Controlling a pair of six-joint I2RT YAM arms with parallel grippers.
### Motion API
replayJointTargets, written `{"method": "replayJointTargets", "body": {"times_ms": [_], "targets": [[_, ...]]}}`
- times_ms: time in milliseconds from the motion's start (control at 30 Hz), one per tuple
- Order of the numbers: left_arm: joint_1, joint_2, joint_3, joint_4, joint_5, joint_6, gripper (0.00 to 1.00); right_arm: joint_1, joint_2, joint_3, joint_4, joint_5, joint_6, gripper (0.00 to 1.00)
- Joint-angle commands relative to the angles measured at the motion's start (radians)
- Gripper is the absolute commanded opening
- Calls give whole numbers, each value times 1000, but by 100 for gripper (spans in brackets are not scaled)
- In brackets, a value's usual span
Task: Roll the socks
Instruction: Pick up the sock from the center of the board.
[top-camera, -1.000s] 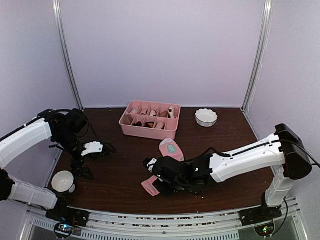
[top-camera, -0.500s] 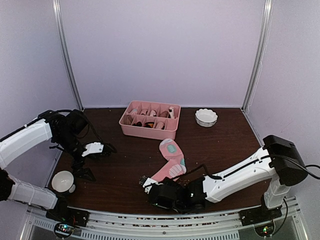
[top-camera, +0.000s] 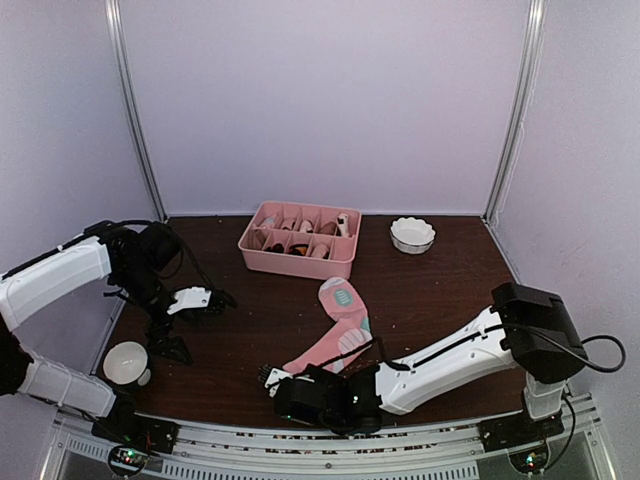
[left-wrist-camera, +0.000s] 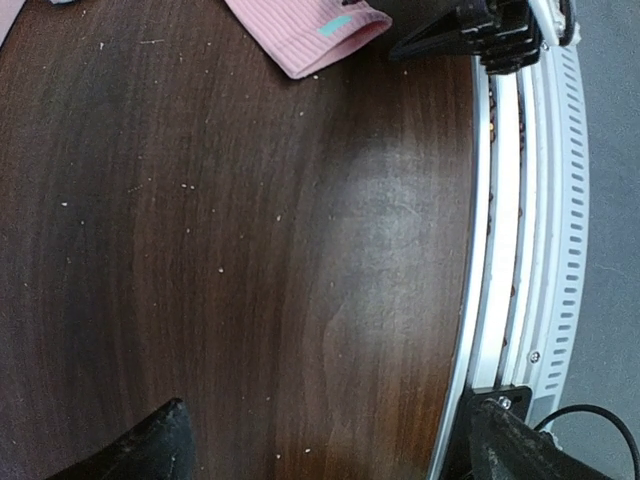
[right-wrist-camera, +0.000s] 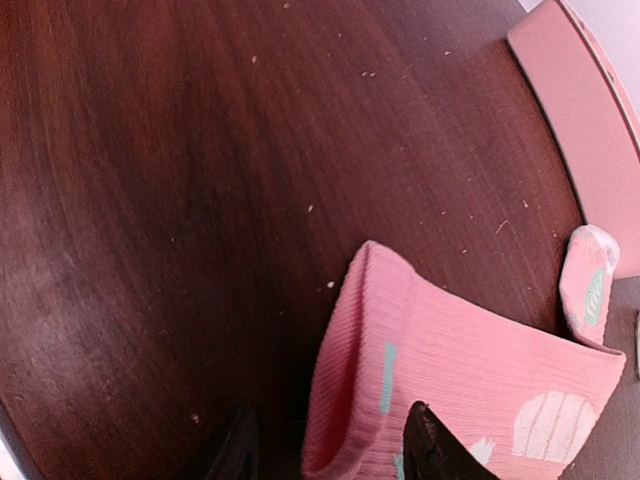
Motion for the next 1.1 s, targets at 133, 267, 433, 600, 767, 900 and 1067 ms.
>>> {"method": "replayJointTargets", "body": {"times_ms": [133, 267, 433, 600, 767, 900, 1067], "targets": [[-2, -22, -28, 55, 28, -6, 98, -34, 35, -27, 63, -41, 58, 20], [-2, -34, -56, 77, 49, 30, 98, -40, -9, -89, 124, -90, 95, 14], [-2, -22, -68, 120, 130, 62, 98, -62, -81, -162, 208, -235, 140, 2], [-59, -20, -111, 248, 163, 82, 98, -140, -175, -288, 385, -458, 257, 0], [-154, 87, -83, 291, 152, 99, 97, -232, -198, -381, 582, -680, 406, 0], [-228, 171, -64, 348, 126, 115, 85, -296, -170, -443, 753, -843, 554, 0], [-315, 281, 6, 410, 125, 99, 63, -310, -134, -452, 751, -883, 622, 0]]}}
